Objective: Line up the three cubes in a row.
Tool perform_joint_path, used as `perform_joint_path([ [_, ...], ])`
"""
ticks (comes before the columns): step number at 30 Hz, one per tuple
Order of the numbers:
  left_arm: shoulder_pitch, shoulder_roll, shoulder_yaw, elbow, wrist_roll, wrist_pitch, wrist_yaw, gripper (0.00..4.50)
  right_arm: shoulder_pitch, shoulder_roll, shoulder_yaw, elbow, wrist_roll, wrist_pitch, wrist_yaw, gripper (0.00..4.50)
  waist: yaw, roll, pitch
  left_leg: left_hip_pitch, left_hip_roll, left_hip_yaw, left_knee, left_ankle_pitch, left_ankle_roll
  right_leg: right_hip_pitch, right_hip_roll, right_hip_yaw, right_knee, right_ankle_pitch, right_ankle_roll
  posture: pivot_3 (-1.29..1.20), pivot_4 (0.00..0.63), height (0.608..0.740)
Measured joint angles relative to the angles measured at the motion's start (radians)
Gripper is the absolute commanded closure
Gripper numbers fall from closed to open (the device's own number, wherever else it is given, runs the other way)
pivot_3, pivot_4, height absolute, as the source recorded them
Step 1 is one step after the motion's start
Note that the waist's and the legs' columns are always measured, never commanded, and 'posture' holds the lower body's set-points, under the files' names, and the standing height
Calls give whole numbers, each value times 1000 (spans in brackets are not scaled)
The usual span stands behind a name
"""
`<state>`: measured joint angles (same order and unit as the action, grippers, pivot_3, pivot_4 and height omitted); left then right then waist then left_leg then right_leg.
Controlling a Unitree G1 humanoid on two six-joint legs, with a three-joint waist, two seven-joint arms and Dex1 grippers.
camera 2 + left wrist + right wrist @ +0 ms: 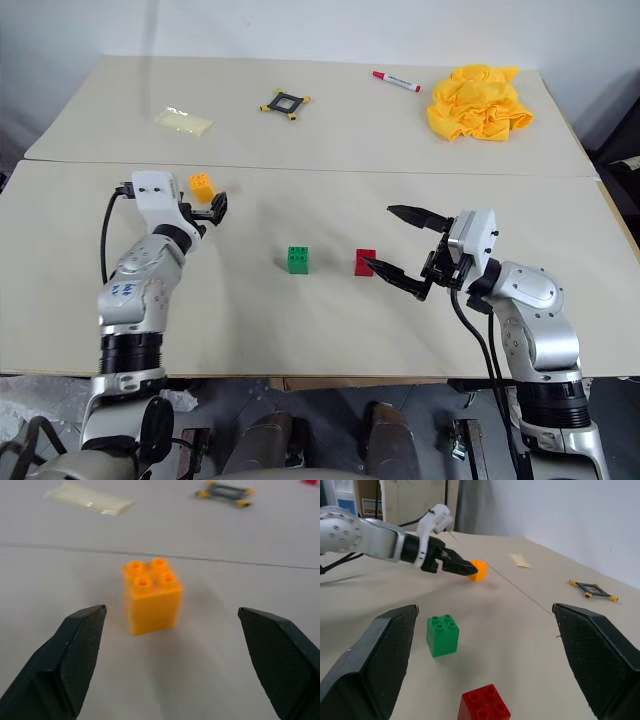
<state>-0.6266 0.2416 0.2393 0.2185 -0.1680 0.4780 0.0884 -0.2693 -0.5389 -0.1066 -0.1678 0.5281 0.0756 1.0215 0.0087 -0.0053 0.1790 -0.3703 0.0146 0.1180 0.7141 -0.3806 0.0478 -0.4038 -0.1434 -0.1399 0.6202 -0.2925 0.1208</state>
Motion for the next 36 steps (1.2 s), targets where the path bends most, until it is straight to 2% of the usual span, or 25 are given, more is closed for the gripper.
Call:
perform_joint_path([
  [9, -163, -37, -12, 292, 34, -144, 43, 18, -5, 6, 13, -8, 3, 12, -10, 0, 15, 0, 0, 0, 0, 0, 1, 0, 0, 0, 0, 0, 0, 0, 1, 0, 150, 740],
  [13, -200, -33, -22, 387, 57, -191, 50, 835, 3, 15, 16, -18, 8, 14, -16, 0, 15, 0, 0, -1, -1, 0, 1, 0, 0, 0, 0, 0, 0, 0, 1, 0, 150, 740],
  [19, -200, 9, -31, 387, 58, -220, -35, 2813, 45, 22, 16, -32, 8, 12, -34, 0, 15, 0, 0, -1, 0, 0, 1, 0, 0, 0, 0, 0, 0, 0, 1, 0, 150, 740],
  [20, -199, 19, -33, 386, 55, -220, -61, 3008, 49, 24, 16, -32, 8, 12, -36, 0, 15, 0, 0, -1, -1, 0, 1, 0, 0, 0, 0, 0, 0, 0, 1, 0, 150, 740],
  [27, -102, 127, -33, 257, -94, -142, -449, 3018, 50, 29, 18, -48, 9, 14, -61, 0, 9, 0, 0, 0, 0, 0, 1, 0, 0, 0, 1, 0, 0, 0, 1, 0, 150, 740],
  [30, -11, 362, -133, 195, -94, -280, -850, 3018, 70, 17, 5, -68, 13, 19, -67, 0, -9, 0, 0, 0, -1, 3, -1, 0, -2, -1, 4, 1, -1, -1, 0, 0, 150, 740],
  [32, 17, 465, -164, 205, -98, -379, -1086, 3018, 87, 3, -14, -66, 15, 27, -67, 0, -12, 1, 1, 0, 0, 3, -1, 0, -3, -2, 5, 1, -1, -1, 0, 0, 150, 740],
  [36, 27, 465, -174, 253, -163, -463, -1374, 3018, 84, 4, -20, -67, 38, 42, -81, 0, -2, 2, 1, -1, 1, 3, 1, 0, -3, -1, 5, 2, 0, -1, 0, 0, 150, 740],
])
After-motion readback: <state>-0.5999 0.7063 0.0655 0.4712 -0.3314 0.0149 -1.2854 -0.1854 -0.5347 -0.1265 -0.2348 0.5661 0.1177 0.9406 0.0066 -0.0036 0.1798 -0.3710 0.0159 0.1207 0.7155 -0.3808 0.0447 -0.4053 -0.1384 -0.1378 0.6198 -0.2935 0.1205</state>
